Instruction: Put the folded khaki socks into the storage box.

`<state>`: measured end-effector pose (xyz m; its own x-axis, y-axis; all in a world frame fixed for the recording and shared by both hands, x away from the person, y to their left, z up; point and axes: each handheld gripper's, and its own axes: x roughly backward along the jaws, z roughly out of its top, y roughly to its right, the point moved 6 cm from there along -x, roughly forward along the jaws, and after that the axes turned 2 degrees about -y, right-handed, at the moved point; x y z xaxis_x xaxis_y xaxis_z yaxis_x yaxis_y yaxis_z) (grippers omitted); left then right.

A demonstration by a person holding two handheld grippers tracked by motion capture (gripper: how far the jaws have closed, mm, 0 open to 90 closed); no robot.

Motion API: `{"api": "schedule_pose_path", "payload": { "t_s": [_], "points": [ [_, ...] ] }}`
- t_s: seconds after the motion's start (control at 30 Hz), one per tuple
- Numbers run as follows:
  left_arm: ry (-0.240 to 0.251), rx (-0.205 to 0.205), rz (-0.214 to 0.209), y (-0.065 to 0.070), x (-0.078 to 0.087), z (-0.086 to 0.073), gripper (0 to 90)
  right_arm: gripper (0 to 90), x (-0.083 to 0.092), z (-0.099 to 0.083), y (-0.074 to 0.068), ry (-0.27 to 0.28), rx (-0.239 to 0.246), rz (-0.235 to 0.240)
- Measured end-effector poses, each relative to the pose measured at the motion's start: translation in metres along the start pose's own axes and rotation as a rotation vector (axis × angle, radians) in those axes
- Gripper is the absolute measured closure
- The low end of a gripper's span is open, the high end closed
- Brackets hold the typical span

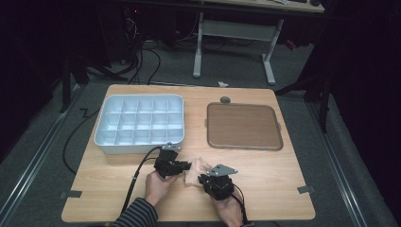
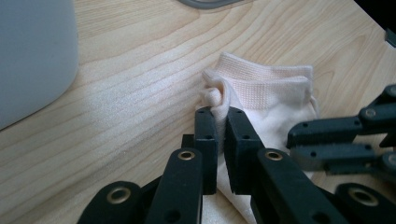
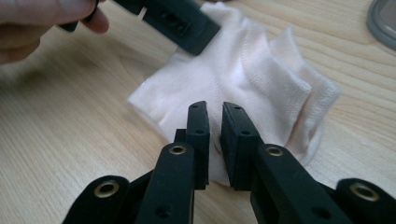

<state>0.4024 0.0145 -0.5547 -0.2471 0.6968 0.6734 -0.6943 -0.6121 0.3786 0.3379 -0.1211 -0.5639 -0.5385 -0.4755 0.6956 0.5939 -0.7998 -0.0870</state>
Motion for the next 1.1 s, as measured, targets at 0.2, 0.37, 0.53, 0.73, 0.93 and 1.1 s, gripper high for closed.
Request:
{"api": "schedule_pose_path", "payload": {
  "t_s": [0.2,0.37,0.53,0.73,0.93,1.1],
  "points": [
    [-0.009,-0.014,-0.002,0.002,0.003,-0.001,84.6,86.9,0.009,0.018,0.008,0.056,-0.049,-0.006],
    [-0.006,-0.015,-0.009,0.003,0.004,-0.001,84.6,89.5,0.005,0.030,0.012,0.039,-0.050,-0.015],
    [-0.006,-0.013,-0.016,0.003,0.007,-0.003,84.6,89.7,-0.010,0.029,0.014,0.001,-0.051,-0.028],
    [-0.008,-0.006,-0.019,0.003,0.009,-0.005,84.5,89.7,-0.012,0.026,0.017,-0.001,-0.066,-0.028],
    [-0.005,-0.011,-0.024,0.005,0.009,-0.005,84.5,89.6,-0.010,0.029,0.013,0.023,-0.061,-0.030],
    [-0.004,-0.009,-0.032,0.005,0.011,-0.005,84.4,89.6,-0.019,0.028,0.013,-0.007,-0.061,-0.027]
  ]
}}
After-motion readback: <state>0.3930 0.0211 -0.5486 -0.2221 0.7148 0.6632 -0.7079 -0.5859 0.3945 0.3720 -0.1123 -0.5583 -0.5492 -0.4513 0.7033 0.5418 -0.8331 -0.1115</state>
